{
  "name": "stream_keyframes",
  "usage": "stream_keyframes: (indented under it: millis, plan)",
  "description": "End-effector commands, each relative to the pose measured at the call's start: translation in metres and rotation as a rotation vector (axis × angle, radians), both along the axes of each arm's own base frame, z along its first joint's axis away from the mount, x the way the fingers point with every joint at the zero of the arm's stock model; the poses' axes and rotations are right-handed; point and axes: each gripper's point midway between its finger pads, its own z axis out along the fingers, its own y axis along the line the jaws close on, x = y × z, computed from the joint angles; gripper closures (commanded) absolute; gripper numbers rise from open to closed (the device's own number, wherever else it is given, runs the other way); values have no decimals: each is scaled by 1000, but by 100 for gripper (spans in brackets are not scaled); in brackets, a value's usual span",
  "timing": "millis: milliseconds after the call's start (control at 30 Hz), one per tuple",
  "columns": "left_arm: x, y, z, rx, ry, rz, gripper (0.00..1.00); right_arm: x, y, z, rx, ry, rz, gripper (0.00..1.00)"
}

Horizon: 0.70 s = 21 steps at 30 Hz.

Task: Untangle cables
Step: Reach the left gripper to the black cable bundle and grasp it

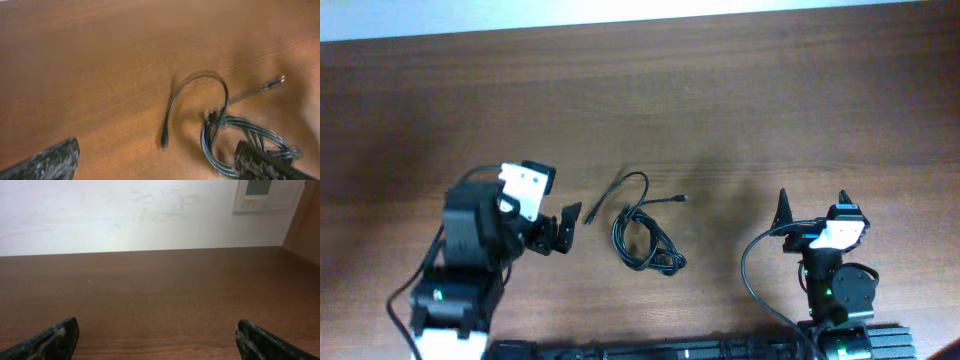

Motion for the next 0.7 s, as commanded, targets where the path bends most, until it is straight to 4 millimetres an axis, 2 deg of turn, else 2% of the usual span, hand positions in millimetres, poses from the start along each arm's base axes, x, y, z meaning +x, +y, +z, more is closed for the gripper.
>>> stream_keyframes:
  millis: [0,67,200,333,433,667]
  plan:
    - [9,-13,3,14,102,-56,1,-1,-5,-3,7,6,-28,1]
    - [10,-28,-13,39,198,-105,1,-1,-5,-3,7,6,-28,1]
    - [0,-57,-59,78,393,-203,1,-1,-5,-3,7,6,-28,1]
    - [-1,-63,-84,101,482,-220,1,-1,-5,-3,7,6,-28,1]
    - [2,-79,-96,34,526,-263,1,-1,-5,-3,7,6,-28,1]
    - [-3,-77,-132,15,708,-156,1,-1,-5,-3,7,6,-28,1]
